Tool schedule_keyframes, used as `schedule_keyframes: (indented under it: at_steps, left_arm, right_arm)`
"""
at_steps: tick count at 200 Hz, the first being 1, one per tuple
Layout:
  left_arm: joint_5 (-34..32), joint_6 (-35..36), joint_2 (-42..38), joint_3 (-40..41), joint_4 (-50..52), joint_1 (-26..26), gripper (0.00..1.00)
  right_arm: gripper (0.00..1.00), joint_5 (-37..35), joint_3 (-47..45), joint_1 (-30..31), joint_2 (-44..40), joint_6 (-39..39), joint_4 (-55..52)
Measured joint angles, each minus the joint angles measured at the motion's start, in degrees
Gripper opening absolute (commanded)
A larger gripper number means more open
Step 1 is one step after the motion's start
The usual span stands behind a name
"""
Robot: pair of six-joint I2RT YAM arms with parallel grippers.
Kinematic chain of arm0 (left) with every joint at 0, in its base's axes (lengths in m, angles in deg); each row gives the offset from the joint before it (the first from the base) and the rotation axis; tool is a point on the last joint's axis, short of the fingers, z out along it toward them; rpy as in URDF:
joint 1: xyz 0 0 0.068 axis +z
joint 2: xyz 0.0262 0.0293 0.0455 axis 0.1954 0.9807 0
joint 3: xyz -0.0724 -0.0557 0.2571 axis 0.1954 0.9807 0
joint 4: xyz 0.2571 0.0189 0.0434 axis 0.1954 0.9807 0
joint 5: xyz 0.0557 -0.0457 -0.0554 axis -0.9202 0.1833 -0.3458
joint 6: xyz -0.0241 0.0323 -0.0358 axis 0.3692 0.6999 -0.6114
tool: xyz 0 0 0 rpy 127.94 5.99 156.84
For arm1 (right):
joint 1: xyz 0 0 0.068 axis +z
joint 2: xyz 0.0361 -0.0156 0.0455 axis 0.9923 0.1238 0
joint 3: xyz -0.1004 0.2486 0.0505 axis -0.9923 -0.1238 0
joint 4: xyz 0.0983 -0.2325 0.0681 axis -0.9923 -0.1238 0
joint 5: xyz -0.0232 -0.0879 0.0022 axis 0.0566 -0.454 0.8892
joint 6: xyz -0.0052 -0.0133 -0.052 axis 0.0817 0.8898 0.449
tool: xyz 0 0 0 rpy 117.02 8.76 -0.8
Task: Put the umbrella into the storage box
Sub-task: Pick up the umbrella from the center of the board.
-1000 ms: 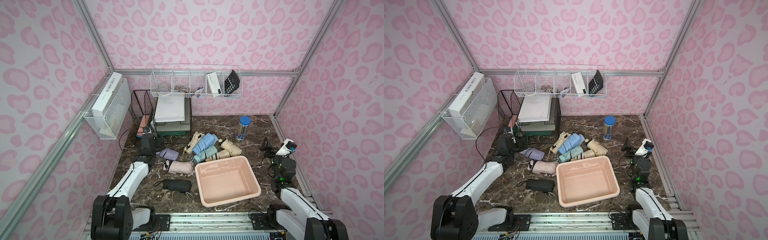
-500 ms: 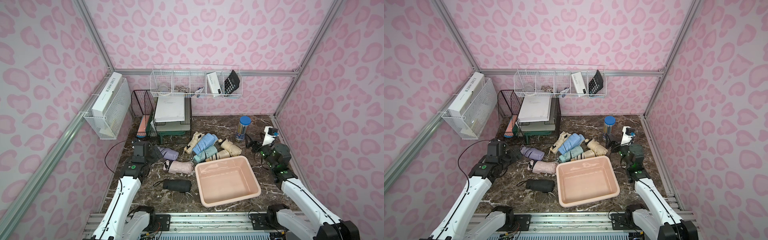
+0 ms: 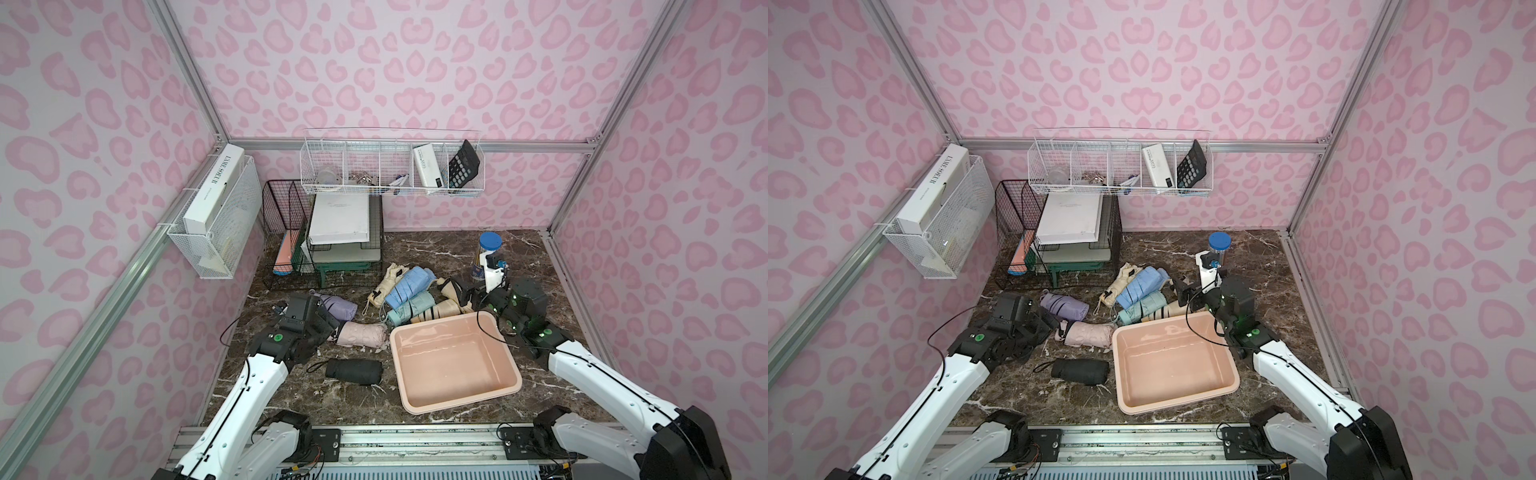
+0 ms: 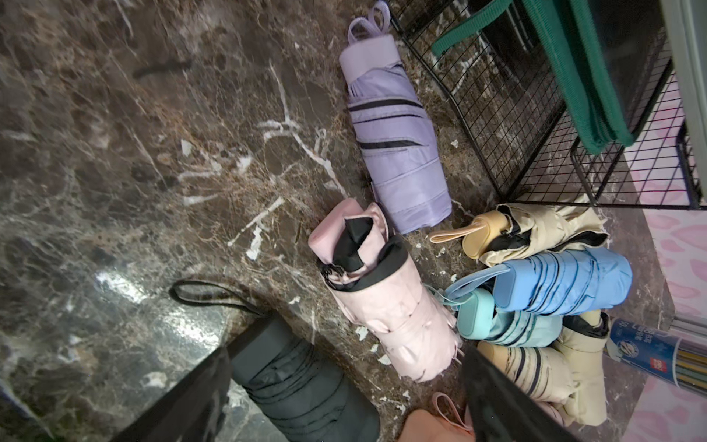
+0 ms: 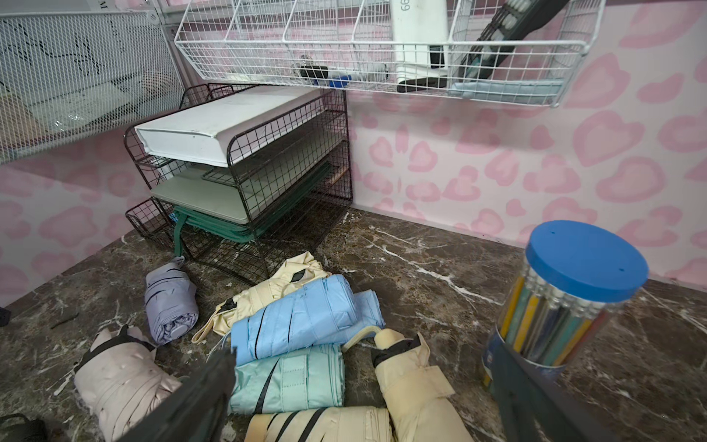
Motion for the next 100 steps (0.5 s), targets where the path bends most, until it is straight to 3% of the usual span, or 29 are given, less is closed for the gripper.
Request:
schedule_keyframes:
  at_steps: [57, 100]
  left_arm:
    - [-3.87, -16.20, 13.68, -7.32, 4.79, -7.37, 0.98]
    - [-2.69, -21.97, 23.96, -9.14, 2.32, -9.46, 0.99]
  right_arm:
    - [0.97, -3.45, -0.52, 0.79, -0.83, 0.35, 0.07]
    - [0.96, -4.83, -0.87, 0.79, -1.03, 0.35, 1.27]
